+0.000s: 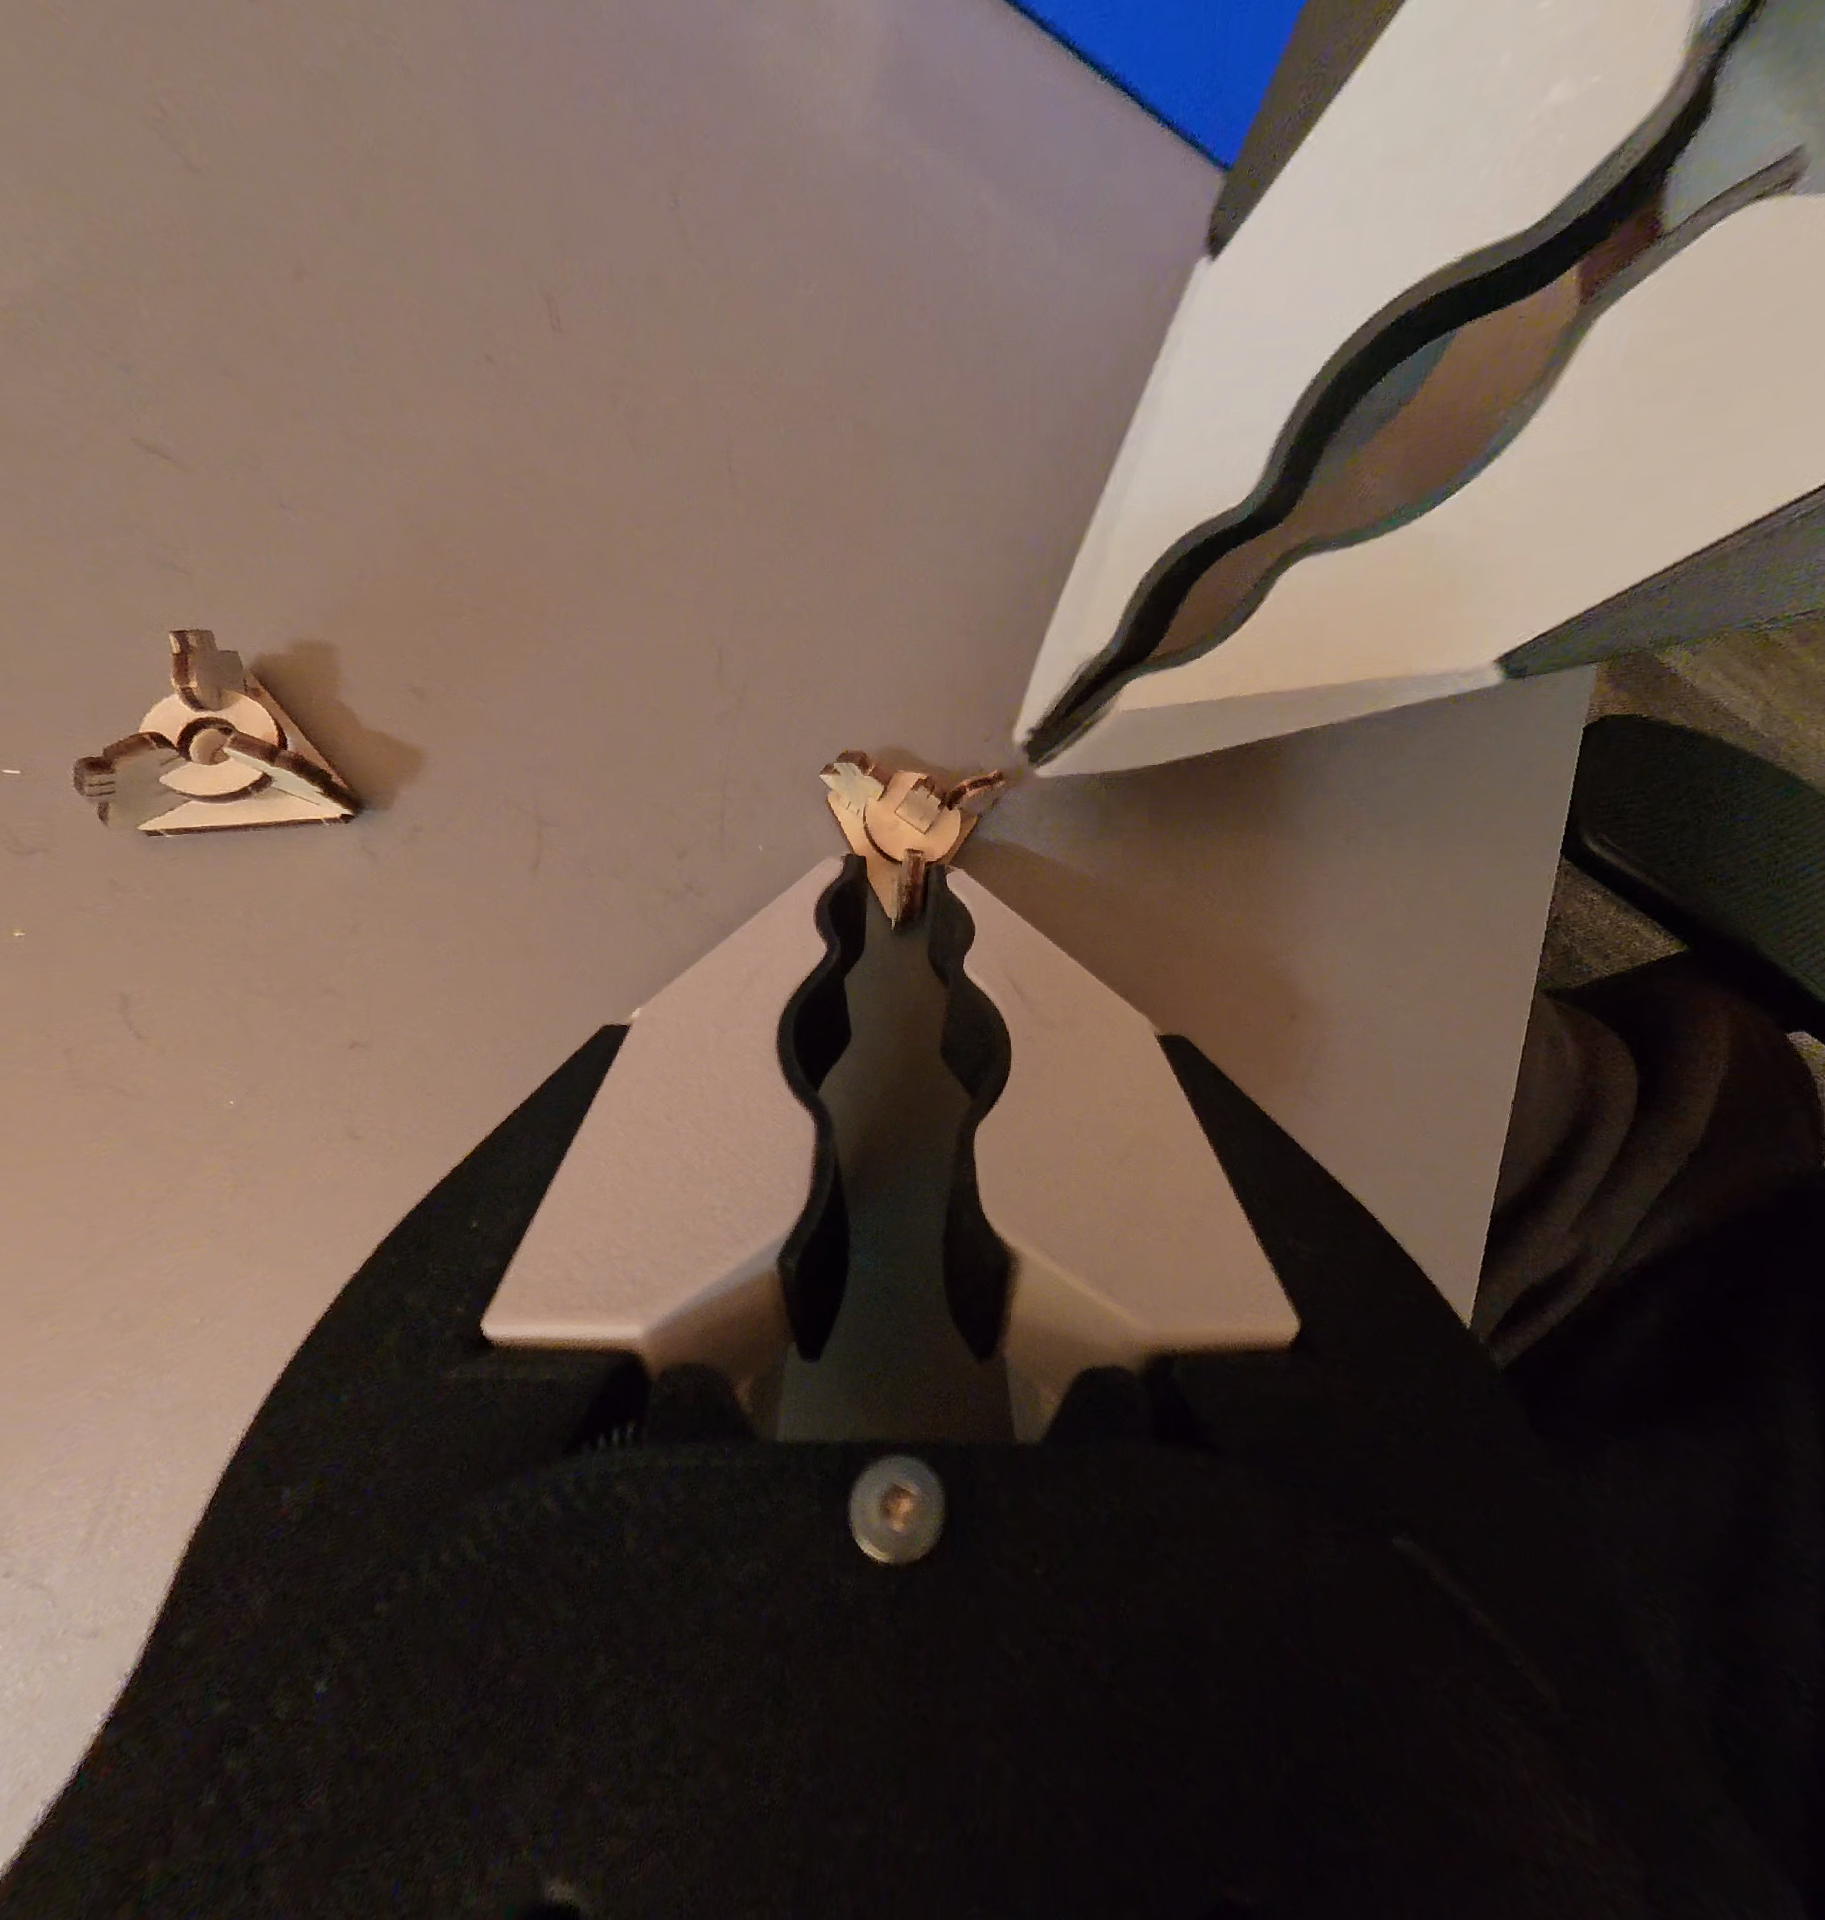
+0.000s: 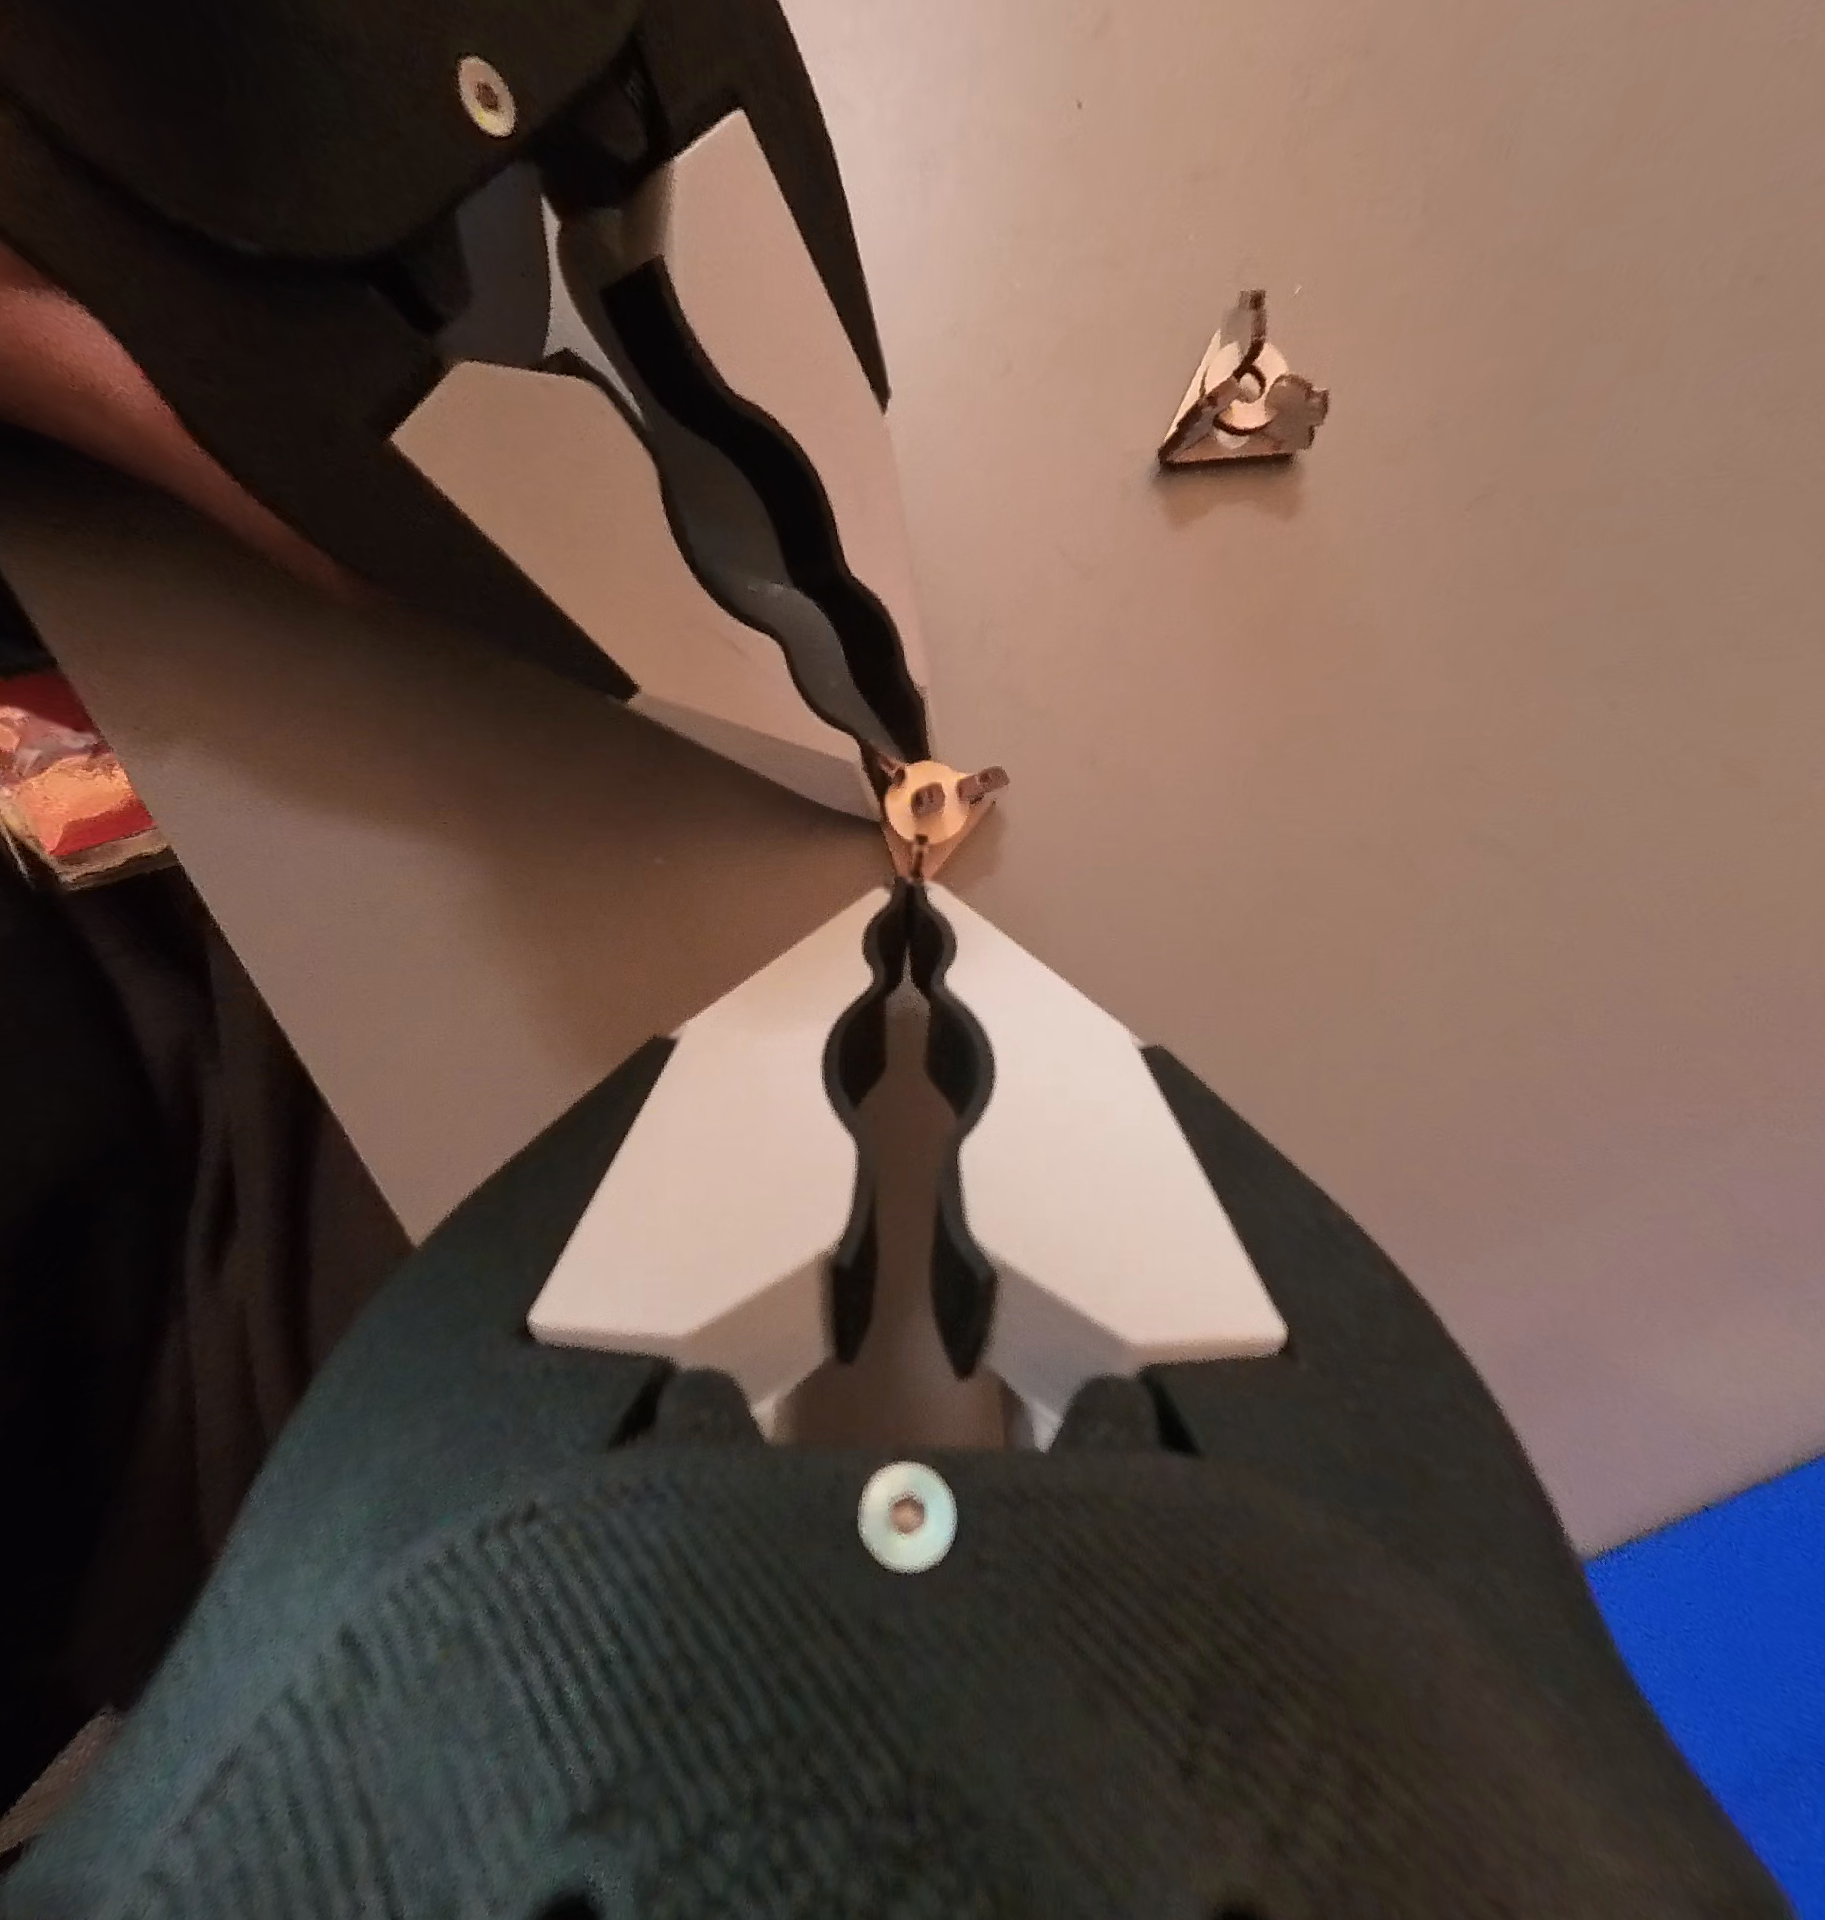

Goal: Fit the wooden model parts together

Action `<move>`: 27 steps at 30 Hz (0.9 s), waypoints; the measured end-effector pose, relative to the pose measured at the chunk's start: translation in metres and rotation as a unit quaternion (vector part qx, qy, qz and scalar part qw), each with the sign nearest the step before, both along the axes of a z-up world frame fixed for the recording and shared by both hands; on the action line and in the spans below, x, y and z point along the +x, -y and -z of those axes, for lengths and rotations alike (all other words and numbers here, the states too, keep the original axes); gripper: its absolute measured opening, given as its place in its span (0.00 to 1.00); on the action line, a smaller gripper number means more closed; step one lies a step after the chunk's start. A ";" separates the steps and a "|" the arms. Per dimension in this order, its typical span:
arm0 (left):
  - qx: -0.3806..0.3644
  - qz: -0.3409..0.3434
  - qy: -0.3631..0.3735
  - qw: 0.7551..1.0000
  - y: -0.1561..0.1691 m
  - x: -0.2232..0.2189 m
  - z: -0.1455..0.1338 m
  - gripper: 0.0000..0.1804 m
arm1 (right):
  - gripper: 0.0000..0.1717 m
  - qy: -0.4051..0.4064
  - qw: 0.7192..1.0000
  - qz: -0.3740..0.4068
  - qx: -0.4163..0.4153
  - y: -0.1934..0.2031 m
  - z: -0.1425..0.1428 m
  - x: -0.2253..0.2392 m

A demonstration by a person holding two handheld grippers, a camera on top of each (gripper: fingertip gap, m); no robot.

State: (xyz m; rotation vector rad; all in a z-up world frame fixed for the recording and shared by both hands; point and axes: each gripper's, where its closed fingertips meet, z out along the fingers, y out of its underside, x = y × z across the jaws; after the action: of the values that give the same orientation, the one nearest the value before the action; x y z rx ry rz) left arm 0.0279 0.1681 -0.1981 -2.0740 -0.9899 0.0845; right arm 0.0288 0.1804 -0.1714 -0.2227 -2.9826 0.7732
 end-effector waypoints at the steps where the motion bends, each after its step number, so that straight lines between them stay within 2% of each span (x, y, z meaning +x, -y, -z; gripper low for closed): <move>1: 0.001 0.000 0.001 1.000 0.000 0.000 0.000 0.06 | 0.00 -0.002 1.000 -0.001 -0.001 -0.001 -0.002 0.000; 6: -0.001 0.000 -0.001 1.000 0.000 0.000 0.000 0.06 | 0.00 -0.003 1.000 -0.004 0.002 0.005 0.009 -0.005; 11: -0.001 0.001 0.000 1.000 0.000 0.000 0.000 0.06 | 0.00 0.002 1.000 0.001 -0.012 0.002 -0.002 -0.005; 16: -0.002 0.001 -0.001 1.000 0.000 0.000 0.000 0.06 | 0.00 0.006 1.000 0.005 0.002 0.007 0.008 -0.007; 20: 0.000 0.001 0.000 1.000 0.000 0.000 0.000 0.06 | 0.00 -0.009 1.000 0.000 -0.008 0.005 -0.004 -0.004; 23: 0.000 0.001 0.001 1.000 0.000 0.000 0.000 0.06 | 0.00 0.002 1.000 -0.001 0.003 0.009 0.009 -0.003; 27: -0.002 0.000 -0.002 1.000 0.000 0.000 0.000 0.06 | 0.00 0.008 1.000 0.000 -0.008 0.010 0.004 -0.004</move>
State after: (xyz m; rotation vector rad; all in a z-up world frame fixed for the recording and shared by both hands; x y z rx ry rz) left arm 0.0276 0.1683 -0.1979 -2.0776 -0.9876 0.0896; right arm 0.0244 0.1700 -0.1750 -0.2298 -2.9920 0.8001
